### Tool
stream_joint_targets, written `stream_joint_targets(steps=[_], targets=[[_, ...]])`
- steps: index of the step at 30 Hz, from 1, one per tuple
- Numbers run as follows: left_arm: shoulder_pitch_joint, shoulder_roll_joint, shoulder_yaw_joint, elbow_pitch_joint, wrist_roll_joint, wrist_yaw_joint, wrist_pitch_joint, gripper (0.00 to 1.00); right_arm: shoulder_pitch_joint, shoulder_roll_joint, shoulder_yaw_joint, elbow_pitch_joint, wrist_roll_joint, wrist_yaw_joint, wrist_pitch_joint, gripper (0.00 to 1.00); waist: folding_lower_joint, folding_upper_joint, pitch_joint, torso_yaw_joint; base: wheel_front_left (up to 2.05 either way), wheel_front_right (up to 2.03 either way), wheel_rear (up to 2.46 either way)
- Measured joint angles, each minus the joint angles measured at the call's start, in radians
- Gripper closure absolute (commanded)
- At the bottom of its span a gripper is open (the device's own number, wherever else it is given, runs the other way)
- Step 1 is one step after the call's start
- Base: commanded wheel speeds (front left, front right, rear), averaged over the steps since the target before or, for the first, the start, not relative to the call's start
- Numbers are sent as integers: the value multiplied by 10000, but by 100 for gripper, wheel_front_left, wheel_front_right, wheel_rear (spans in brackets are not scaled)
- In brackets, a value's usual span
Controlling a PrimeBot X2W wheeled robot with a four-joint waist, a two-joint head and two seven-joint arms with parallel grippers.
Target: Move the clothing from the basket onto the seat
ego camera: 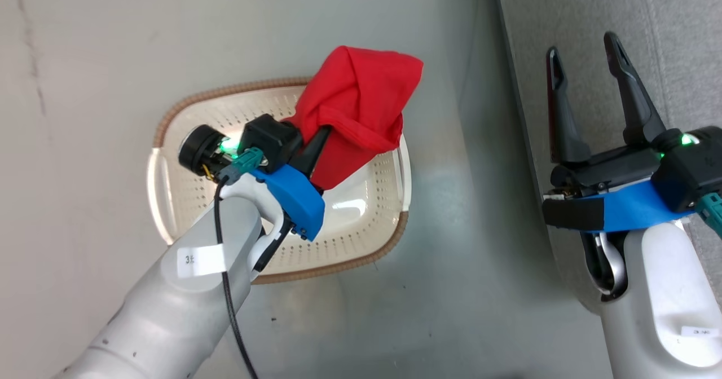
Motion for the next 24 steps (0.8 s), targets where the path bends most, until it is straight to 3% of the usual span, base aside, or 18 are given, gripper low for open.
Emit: stream_joint_targets(steps=[13, 24], targets=[[1718, -73, 2157, -1939, 1615, 0, 0, 100, 917, -38, -163, 481, 107, 0, 0, 0, -1, 0, -2122, 516, 0, 0, 0], [2082, -128, 2479, -2869, 2163, 0, 0, 100, 1712, -19, -201, 869, 257, 0, 0, 0, -2, 0, -3815, 688, 0, 0, 0]])
